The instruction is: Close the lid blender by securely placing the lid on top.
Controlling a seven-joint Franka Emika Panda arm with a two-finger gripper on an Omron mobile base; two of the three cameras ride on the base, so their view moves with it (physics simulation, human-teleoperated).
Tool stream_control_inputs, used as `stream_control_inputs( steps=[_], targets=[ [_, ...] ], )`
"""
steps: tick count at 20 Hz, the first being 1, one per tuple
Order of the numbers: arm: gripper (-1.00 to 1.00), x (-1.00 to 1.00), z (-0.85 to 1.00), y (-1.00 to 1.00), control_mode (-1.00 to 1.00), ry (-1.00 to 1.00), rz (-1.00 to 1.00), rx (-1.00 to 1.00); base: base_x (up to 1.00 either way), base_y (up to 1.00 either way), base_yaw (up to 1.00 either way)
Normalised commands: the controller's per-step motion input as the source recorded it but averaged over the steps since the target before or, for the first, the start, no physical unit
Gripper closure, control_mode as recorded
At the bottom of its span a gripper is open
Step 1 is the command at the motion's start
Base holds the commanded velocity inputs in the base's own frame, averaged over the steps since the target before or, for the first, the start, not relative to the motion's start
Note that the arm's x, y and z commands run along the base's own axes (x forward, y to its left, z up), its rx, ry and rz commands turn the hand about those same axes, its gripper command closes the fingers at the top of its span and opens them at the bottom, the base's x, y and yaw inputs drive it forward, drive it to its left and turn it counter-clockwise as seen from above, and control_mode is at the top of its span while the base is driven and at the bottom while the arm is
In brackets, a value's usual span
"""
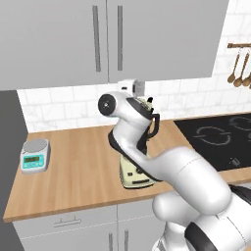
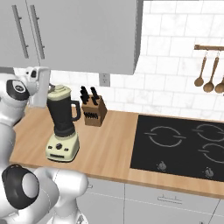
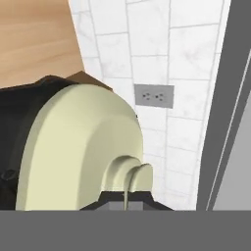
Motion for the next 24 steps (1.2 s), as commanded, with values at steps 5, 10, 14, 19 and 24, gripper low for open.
stream_control_inputs(
  steps=[5, 10, 14, 19, 24],
  targets=[
    [1.00, 0.00, -0.32, 0.06, -1.00, 0.00, 0.02, 0.11, 0.00, 0.00, 0.00],
    [1.00, 0.00, -0.29, 0.49, -1.00, 0.00, 0.05, 0.04, 0.00, 0.00, 0.00],
    [1.00, -0.03, 0.06, 0.03, -1.00, -0.09, 0.01, 0.01, 0.00, 0.00, 0.00],
    [1.00, -0.15, 0.01, -0.04, -1.00, -0.06, 0.00, 0.03, 0.00, 0.00, 0.00],
    [1.00, -0.08, 0.00, -0.12, -1.00, -0.03, 0.00, 0.05, 0.00, 0.00, 0.00]
  ],
)
